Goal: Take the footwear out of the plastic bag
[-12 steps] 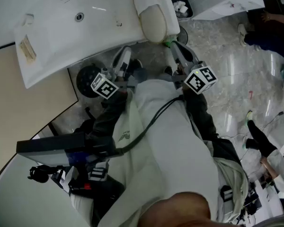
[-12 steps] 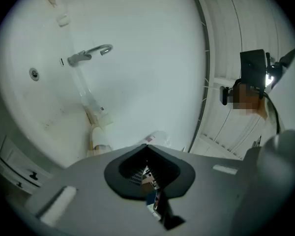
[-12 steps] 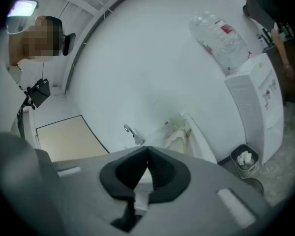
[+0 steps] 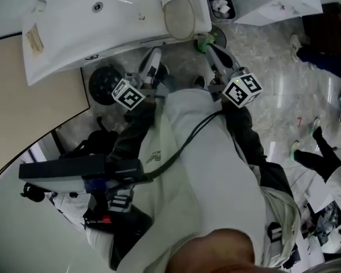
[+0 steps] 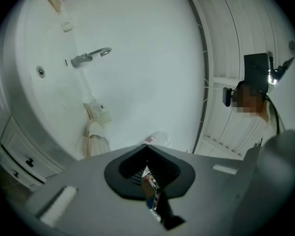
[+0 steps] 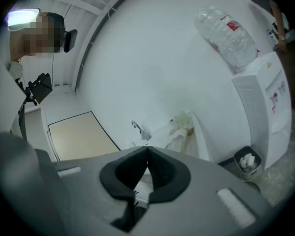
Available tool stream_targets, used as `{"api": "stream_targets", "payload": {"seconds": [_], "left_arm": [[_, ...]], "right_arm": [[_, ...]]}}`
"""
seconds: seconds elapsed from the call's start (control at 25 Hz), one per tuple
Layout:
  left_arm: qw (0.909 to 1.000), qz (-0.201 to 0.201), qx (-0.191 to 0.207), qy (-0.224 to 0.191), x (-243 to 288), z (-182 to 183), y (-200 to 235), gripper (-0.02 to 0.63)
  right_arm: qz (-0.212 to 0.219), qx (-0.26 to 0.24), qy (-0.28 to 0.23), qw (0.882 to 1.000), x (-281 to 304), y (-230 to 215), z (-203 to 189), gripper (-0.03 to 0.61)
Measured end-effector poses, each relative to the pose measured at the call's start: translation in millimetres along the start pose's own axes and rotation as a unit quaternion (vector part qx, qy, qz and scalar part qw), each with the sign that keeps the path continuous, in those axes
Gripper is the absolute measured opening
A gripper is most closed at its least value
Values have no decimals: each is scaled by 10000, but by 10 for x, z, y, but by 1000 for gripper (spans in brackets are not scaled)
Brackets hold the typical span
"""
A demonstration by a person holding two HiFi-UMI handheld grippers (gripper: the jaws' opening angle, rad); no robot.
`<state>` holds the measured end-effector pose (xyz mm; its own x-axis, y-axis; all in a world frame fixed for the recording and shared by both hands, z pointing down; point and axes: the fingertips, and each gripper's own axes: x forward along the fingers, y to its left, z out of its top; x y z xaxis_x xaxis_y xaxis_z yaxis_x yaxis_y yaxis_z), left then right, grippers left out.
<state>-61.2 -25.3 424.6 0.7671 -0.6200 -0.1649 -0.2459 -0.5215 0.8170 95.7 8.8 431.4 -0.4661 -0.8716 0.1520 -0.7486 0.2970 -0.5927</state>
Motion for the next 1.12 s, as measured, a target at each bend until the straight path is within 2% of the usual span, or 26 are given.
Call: {"api": "stream_targets", "payload": {"seconds": [0.48, 0.64, 0.76, 0.88, 0.92, 1.0, 1.12], "left_arm": [[9999, 33, 44, -119, 3, 79, 19, -11], [10000, -43, 23, 59, 97, 120, 75, -11], [9994, -163, -137, 267, 206, 182, 177, -8], [9977, -393, -317, 463, 361, 284, 266, 33], [9972, -385, -301, 560, 412, 326, 327, 66], [9963, -303, -203, 776, 523, 417, 471, 94], [9940, -267, -159, 1053, 719, 525, 618, 143]], "right_arm": [[182, 106, 267, 9994, 95, -40, -144, 2], [281, 314, 149, 9990, 108, -94, -102, 2], [397, 297, 263, 9984, 205, -170, -63, 2], [449, 184, 443, 9978, 350, -298, 34, 2], [455, 171, 514, 9975, 414, -346, 71, 2], [448, 142, 667, 9967, 577, -463, 151, 3], [390, 33, 1004, 9942, 897, -651, 249, 59]]}}
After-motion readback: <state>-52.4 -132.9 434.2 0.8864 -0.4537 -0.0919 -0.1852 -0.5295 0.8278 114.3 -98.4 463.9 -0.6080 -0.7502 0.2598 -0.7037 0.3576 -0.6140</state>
